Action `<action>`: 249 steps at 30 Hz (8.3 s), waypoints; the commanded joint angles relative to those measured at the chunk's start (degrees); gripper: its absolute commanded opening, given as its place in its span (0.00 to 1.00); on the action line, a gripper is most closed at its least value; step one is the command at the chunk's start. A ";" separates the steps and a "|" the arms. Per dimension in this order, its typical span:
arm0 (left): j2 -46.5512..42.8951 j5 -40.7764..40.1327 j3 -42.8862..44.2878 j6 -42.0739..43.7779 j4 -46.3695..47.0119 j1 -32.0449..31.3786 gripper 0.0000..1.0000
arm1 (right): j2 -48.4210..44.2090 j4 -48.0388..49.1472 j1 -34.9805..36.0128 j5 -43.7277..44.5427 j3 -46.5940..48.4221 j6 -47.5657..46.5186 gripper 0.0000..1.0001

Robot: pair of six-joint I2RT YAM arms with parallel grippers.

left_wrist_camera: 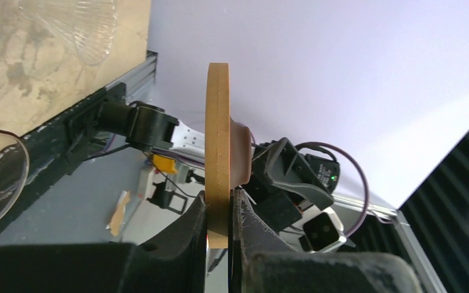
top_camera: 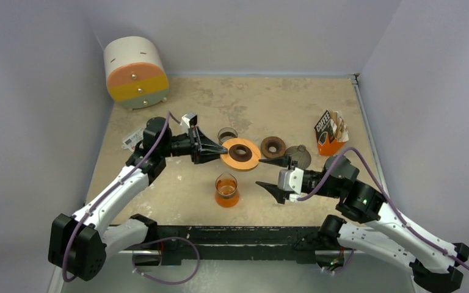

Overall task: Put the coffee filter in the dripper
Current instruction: Adjust the dripper holder, then place the dripper holder onto the coffee server.

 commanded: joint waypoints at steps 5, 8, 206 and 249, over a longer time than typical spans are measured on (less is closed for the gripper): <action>-1.32 1.38 -6.13 -19.45 21.08 0.82 0.00 | 0.05 3.65 0.71 2.32 -0.89 -13.59 0.57; -1.59 1.45 -6.51 -20.56 21.81 0.83 0.00 | 0.30 4.57 0.92 4.29 -1.69 -17.80 0.55; -19.12 -14.56 -23.83 27.84 -13.60 0.81 0.18 | 40.36 63.55 -20.60 -16.78 -26.09 107.20 0.25; -17.51 -14.71 -13.23 34.04 -20.45 0.74 0.51 | 24.26 24.23 -20.77 -9.82 -15.06 89.31 0.54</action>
